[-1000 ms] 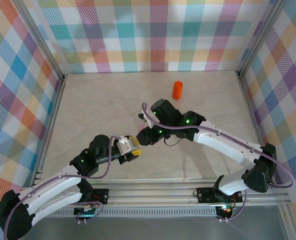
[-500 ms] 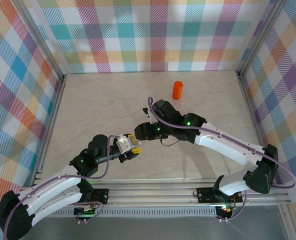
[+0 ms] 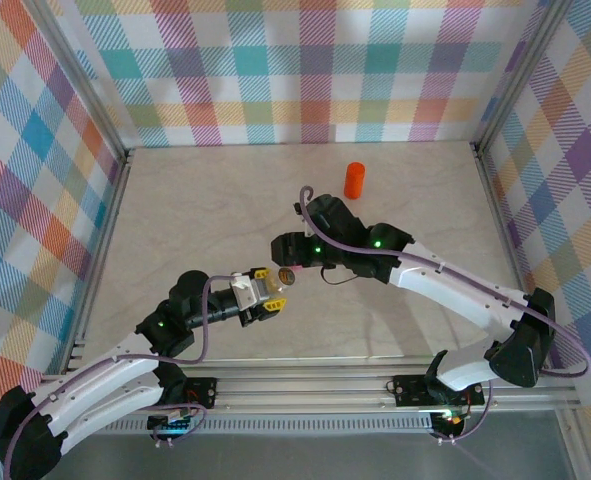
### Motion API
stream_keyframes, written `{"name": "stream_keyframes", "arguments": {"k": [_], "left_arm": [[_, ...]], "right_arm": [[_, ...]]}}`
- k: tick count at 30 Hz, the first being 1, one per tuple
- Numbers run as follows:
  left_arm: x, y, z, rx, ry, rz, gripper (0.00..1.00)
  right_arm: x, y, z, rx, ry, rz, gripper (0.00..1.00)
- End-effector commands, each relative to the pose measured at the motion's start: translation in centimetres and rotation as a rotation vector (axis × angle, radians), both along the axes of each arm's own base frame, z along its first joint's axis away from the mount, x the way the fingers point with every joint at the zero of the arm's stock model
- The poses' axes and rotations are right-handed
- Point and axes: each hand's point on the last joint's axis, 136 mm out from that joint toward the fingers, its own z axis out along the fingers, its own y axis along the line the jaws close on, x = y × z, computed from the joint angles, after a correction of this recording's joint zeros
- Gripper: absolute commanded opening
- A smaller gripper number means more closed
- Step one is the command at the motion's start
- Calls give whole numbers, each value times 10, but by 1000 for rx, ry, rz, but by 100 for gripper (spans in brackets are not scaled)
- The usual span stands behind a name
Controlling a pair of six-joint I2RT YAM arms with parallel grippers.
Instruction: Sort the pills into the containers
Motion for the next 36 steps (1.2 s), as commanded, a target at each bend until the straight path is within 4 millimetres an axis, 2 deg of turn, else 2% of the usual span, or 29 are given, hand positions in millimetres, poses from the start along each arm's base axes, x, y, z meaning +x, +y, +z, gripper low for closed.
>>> {"name": "stream_keyframes", "arguments": {"k": [1,6,10,12,14,17,21,28,30,36], "left_arm": [[-3,-5,31,-67,-84,-31,0],[-2,-3,32,-68,-87,-21,0],[-1,-3,31,-66,-86,-13,0],[0,-3,31,-64,-85,-11,0],[0,-3,31,-64,-85,-9,0],[0,-3,30,-63,-85,-9,0],[-1,-3,31,-66,-86,-15,0],[-4,-4,30,-63,-84,-36,0],[-5,-5,30,-62,-84,-40,0],[-6,-5,29,-59,-83,-50,0]], "right_arm": [[9,-8,10,-27,-67,-24,64],[20,-31,16,-82,-140,-72,65],[28,-55,38,-73,-242,-87,66],[27,-60,52,-58,-314,-53,67],[17,-58,69,-35,-419,49,68],[-14,-49,88,10,-601,296,67],[-62,-47,86,-18,-843,663,66],[-115,-49,84,-27,-1002,1073,62],[-119,-47,84,-27,-1010,1133,60],[-109,-32,78,-59,-980,1205,58]]}}
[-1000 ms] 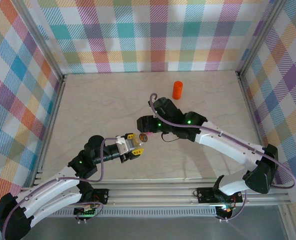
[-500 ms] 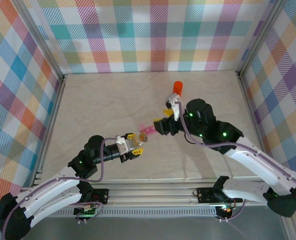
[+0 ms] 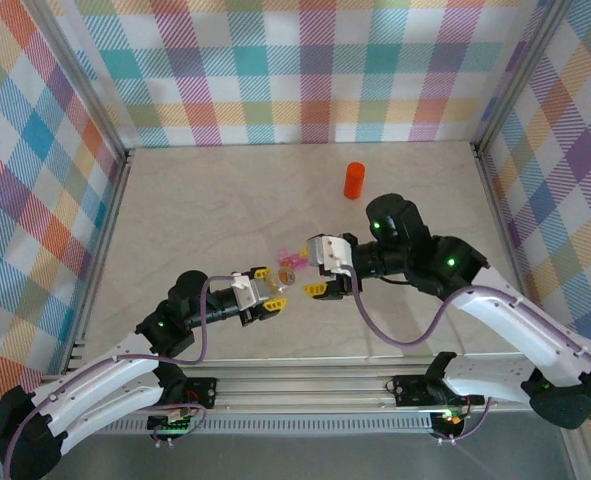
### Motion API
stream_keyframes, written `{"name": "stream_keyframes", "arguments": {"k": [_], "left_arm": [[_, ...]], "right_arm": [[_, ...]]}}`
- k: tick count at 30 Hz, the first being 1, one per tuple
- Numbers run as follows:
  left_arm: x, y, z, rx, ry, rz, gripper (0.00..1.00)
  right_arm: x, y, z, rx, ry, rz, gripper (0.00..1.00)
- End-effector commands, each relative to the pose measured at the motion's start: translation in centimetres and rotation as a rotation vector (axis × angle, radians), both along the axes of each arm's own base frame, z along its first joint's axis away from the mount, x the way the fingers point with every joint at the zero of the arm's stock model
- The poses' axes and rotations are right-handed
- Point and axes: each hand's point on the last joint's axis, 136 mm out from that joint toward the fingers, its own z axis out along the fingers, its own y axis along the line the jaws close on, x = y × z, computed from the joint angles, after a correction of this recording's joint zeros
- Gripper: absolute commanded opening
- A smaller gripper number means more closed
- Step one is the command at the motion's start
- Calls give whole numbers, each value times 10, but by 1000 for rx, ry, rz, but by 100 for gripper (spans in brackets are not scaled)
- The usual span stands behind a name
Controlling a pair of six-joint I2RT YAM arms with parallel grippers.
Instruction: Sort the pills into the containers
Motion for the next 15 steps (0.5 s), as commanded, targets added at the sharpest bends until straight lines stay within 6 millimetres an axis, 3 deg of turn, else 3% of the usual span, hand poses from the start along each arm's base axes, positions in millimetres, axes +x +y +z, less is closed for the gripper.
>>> {"name": "stream_keyframes", "arguments": {"k": [1,15], "left_arm": [[-5,-4,24,-44,-69,-38,0],[-4,-6,21,-36,-63,-41,0]], "right_arm": [[-12,6,-3,-36,-21,133,58],[-3,26,-20,-129,29,195,57]]}}
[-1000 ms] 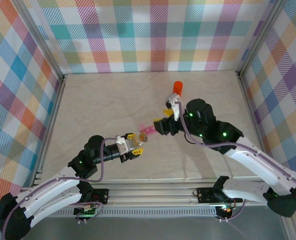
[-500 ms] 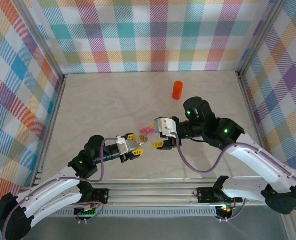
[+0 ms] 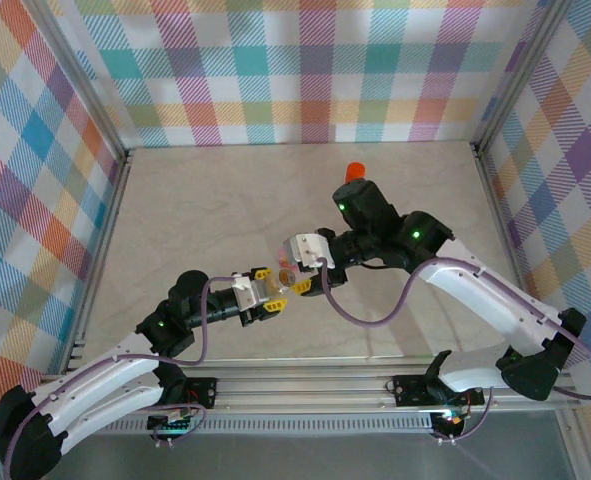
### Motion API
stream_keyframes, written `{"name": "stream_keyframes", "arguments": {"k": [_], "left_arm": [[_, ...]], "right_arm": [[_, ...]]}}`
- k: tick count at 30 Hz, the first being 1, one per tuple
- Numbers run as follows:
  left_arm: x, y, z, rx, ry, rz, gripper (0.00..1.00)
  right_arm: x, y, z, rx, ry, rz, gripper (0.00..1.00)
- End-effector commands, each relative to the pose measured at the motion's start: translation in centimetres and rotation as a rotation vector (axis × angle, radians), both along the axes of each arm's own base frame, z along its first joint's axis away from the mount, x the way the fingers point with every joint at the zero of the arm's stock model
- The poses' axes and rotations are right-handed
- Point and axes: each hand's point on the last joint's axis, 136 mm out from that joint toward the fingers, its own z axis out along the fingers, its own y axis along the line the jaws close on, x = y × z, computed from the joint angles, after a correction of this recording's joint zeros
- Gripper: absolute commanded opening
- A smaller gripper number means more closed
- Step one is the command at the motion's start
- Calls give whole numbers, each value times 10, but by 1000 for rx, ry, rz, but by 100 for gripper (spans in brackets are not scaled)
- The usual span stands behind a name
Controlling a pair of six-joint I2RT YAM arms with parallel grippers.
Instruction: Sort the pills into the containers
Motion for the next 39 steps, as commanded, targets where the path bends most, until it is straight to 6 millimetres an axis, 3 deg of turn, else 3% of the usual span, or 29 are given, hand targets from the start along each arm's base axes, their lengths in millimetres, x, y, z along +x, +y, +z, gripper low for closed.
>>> {"name": "stream_keyframes", "arguments": {"k": [1,9,15,25,28,31,35,39], "left_arm": [[-3,-5,24,-46,-55,-31,0],[-2,-4,23,-43,-54,-26,0],[-2,-4,23,-44,-52,-26,0],[-3,-1,27,-53,-64,-15,0],[-3,0,28,-56,-70,-10,0],[-3,0,29,-60,-75,-6,0],[-2,1,30,-66,-83,2,0],[1,2,30,-79,-93,19,0]], "right_arm": [[-9,1,0,-19,12,58,57],[-13,4,-14,-77,34,82,57],[-14,9,-23,-115,37,82,45],[-13,15,-49,-160,119,-11,37],[-2,17,-63,-182,208,-155,34],[19,23,-81,-175,360,-407,39],[22,28,-106,-176,639,-619,38],[33,26,-116,-151,792,-815,36]]}}
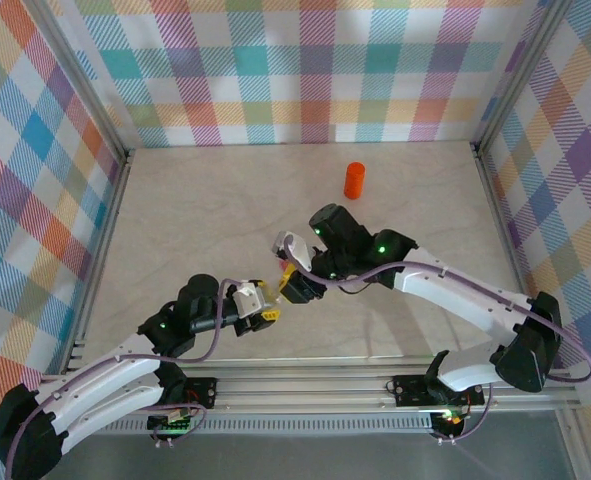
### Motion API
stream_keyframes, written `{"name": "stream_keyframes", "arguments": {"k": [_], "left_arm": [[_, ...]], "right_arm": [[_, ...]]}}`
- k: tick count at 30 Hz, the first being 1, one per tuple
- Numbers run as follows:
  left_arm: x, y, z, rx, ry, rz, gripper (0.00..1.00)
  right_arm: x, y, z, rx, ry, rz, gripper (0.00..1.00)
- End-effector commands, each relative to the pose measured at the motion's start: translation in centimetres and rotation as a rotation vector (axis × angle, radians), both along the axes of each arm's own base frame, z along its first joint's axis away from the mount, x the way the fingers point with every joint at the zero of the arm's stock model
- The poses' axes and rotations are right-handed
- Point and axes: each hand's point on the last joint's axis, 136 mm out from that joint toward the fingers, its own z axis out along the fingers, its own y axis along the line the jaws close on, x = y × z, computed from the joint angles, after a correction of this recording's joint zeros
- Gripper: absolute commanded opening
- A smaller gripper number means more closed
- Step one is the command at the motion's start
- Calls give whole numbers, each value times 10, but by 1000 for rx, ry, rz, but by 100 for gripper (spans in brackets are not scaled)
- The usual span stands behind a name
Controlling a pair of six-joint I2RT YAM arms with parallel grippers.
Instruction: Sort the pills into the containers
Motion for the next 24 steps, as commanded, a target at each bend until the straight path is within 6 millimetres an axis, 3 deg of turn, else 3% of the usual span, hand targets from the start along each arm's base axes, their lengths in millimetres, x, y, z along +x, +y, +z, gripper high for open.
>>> {"name": "stream_keyframes", "arguments": {"k": [1,11,18,24], "left_arm": [[1,-15,92,-250,-246,-57,0],[1,-9,100,-280,-279,-31,0],[-2,-10,101,-288,-279,-45,0],[-3,-10,102,-289,-278,-46,0]], "right_arm": [[21,4,-33,-42,206,-330,36],[53,-7,-21,39,337,-713,37],[65,-6,-12,119,363,-811,47],[74,-12,10,168,309,-844,49]]}}
